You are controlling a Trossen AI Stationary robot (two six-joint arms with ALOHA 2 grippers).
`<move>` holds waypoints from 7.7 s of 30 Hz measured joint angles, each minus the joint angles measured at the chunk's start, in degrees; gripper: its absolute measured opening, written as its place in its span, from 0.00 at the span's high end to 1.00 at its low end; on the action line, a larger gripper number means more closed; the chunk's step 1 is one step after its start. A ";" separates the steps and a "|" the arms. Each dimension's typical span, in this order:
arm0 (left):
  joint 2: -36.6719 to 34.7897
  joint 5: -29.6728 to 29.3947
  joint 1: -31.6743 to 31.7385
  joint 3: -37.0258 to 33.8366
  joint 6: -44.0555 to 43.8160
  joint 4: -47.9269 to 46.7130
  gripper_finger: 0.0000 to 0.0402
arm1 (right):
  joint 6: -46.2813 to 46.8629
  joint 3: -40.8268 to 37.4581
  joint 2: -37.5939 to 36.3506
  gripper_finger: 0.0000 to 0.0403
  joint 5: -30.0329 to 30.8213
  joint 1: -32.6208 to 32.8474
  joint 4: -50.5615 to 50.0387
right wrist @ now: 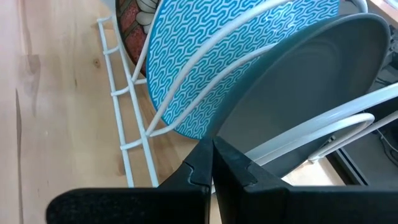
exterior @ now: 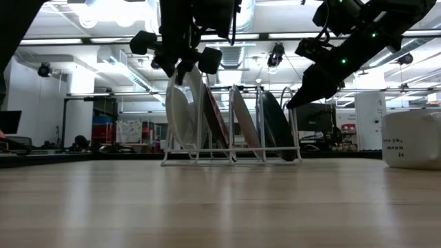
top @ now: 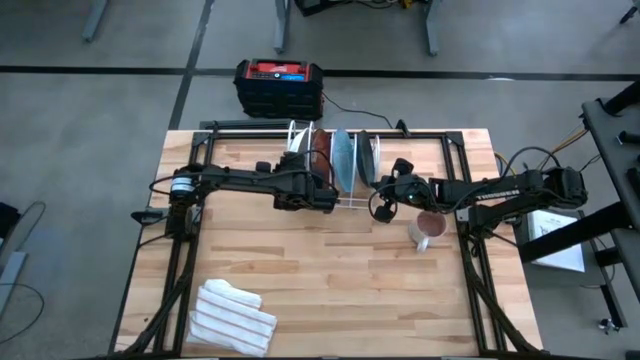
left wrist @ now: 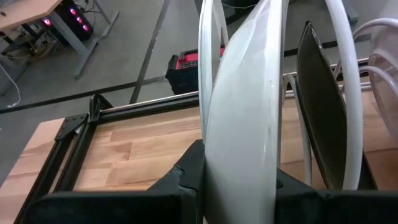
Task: Sort dishes
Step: Put the white plate in the dish rack, then return to Home Position
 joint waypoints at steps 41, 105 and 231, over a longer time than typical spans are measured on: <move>0.38 -0.78 0.63 0.74 0.08 -0.07 0.80 | 0.56 -0.09 0.00 1.00 0.23 -0.04 -0.13; -3.13 -1.01 0.70 14.02 20.36 -0.30 0.51 | 3.05 -0.09 -0.02 1.00 0.21 0.00 -0.07; -77.53 9.16 -4.48 -90.86 101.08 111.47 0.51 | -6.82 -30.16 -58.94 1.00 -15.48 20.65 25.46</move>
